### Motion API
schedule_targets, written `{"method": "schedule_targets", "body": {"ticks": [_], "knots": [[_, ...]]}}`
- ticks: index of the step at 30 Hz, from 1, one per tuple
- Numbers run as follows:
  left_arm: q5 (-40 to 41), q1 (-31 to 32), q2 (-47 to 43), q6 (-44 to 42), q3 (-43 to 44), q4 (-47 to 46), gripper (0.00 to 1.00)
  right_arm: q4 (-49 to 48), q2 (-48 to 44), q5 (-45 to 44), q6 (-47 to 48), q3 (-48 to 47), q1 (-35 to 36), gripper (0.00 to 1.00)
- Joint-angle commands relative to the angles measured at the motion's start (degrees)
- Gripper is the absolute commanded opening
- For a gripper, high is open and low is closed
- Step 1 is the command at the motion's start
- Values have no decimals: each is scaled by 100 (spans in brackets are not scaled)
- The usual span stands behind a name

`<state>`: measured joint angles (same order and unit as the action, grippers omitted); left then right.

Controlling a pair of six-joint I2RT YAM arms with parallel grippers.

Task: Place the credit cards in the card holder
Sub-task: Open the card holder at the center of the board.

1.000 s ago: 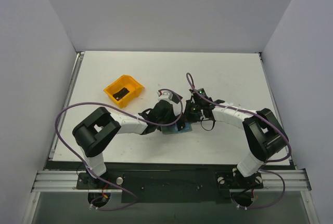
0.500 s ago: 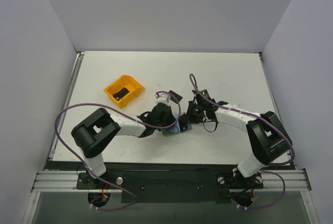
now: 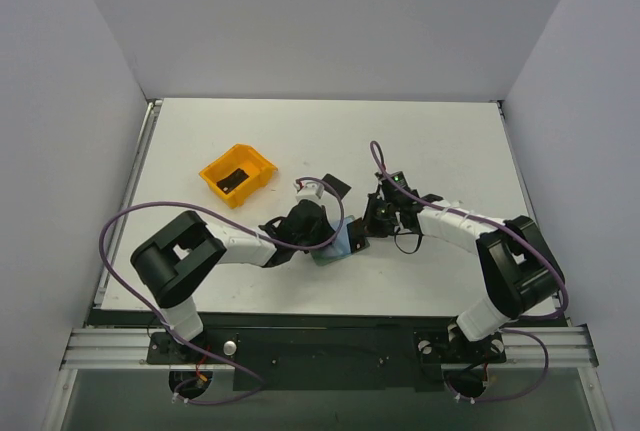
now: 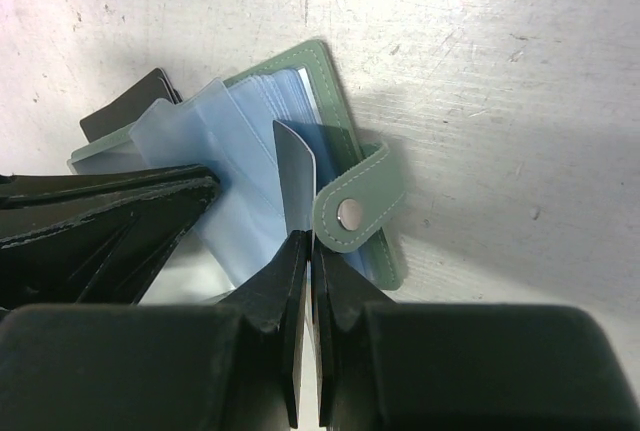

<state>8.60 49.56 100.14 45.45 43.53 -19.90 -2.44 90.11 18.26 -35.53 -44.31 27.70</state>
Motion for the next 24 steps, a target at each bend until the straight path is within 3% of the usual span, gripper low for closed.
{"method": "schedule_targets", "body": {"ticks": [1,24], "knots": [[142,1,-64,-142,-222,698,0,727,-142,-710,257,142,-98,0],[72,10,-372,-177,-336,724,0,1571,-125,-1114,547,-288,-107,0]]}}
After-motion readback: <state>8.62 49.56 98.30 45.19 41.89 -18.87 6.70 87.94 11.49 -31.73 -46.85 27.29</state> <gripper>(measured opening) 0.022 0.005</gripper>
